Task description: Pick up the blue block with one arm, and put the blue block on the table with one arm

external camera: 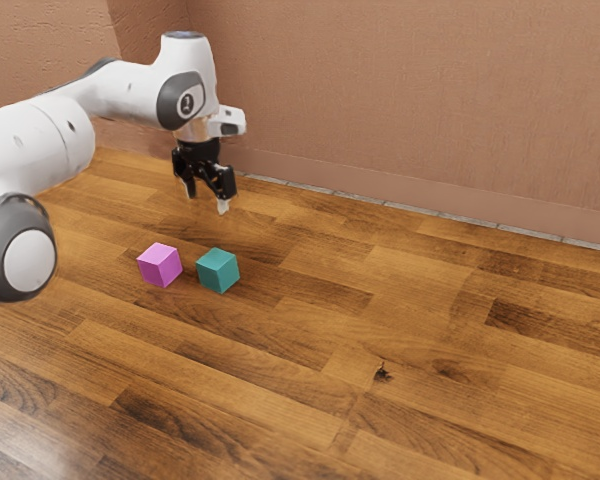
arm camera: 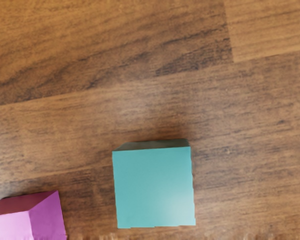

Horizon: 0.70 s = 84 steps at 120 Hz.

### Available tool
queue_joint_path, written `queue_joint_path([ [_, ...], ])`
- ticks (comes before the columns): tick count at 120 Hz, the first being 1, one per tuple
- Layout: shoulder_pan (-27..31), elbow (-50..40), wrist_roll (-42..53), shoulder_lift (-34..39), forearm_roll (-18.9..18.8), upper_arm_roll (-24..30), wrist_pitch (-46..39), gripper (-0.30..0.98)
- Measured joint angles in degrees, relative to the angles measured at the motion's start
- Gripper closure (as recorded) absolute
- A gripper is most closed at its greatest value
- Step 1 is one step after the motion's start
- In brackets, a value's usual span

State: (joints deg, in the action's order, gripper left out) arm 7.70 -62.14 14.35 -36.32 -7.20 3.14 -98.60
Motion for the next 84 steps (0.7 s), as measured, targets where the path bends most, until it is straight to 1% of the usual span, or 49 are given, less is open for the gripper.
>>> queue_joint_path([
  [6, -0.3, -3.0, 0.0, 4.9, -0.2, -0.2, 1.2, 0.02],
  [25, -0.8, -15.1, -0.5, 23.7, -0.6, -0.3, 6.2, 0.01],
  [39, -1.4, -21.3, -1.6, 31.8, -0.7, -0.2, 10.3, 0.00],
  [57, -2.9, -28.5, -3.7, 36.4, -0.8, -0.2, 13.0, 0.00],
  [72, -4.3, -32.5, -5.4, 37.1, -1.3, -0.3, 13.3, 0.00],
  [84, -5.3, -33.8, -6.6, 37.2, -1.6, -0.2, 12.7, 0.00],
])
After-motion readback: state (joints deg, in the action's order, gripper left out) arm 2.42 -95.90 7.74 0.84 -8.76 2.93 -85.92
